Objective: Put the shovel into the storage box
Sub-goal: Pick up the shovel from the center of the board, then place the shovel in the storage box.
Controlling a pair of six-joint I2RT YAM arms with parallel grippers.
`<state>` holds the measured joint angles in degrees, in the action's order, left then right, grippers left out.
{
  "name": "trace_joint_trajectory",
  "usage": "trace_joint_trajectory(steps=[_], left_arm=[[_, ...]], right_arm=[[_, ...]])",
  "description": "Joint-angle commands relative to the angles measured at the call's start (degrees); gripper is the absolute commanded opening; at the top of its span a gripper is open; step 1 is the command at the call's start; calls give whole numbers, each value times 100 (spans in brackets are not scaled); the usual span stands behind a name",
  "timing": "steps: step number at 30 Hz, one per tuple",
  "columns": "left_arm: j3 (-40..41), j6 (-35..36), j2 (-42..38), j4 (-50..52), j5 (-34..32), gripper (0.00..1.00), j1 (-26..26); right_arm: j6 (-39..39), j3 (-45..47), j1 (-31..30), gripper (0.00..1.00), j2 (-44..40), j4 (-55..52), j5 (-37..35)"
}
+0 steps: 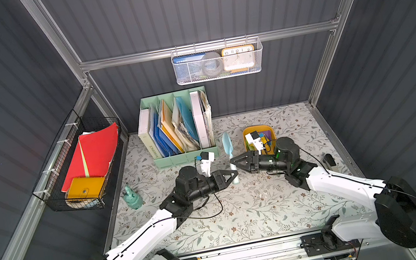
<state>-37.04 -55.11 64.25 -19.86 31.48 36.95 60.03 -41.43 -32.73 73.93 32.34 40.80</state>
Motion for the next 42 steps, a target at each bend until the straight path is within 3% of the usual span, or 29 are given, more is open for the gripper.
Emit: trace_joint_trajectory(steps=[1, 9, 12, 17, 24, 31, 42], left_arm=[[39, -45, 85, -486, 288, 0, 91], [110, -70, -4, -541, 310, 0, 106], [126, -40, -57, -413, 229, 6, 110], [102, 182, -196, 272, -87, 50, 111], [50, 392, -391, 1308, -798, 58, 110], [-54, 427, -291, 1924, -1402, 58, 109], [46, 387, -416, 2314, -1789, 58, 110]], right_arm=[[99, 28, -25, 41, 21, 535, 200], [56, 143, -31, 20, -123, 563, -5], [-82, 161, -27, 16, -290, 298, -259], [-578, 84, 73, 16, -782, -690, -842], [-1769, -860, 512, 16, -1053, -3724, -1729], [-2897, -2295, 1083, 16, -91, -6383, -3042], [-4101, -3812, 1414, 18, 1731, -7345, -4457]])
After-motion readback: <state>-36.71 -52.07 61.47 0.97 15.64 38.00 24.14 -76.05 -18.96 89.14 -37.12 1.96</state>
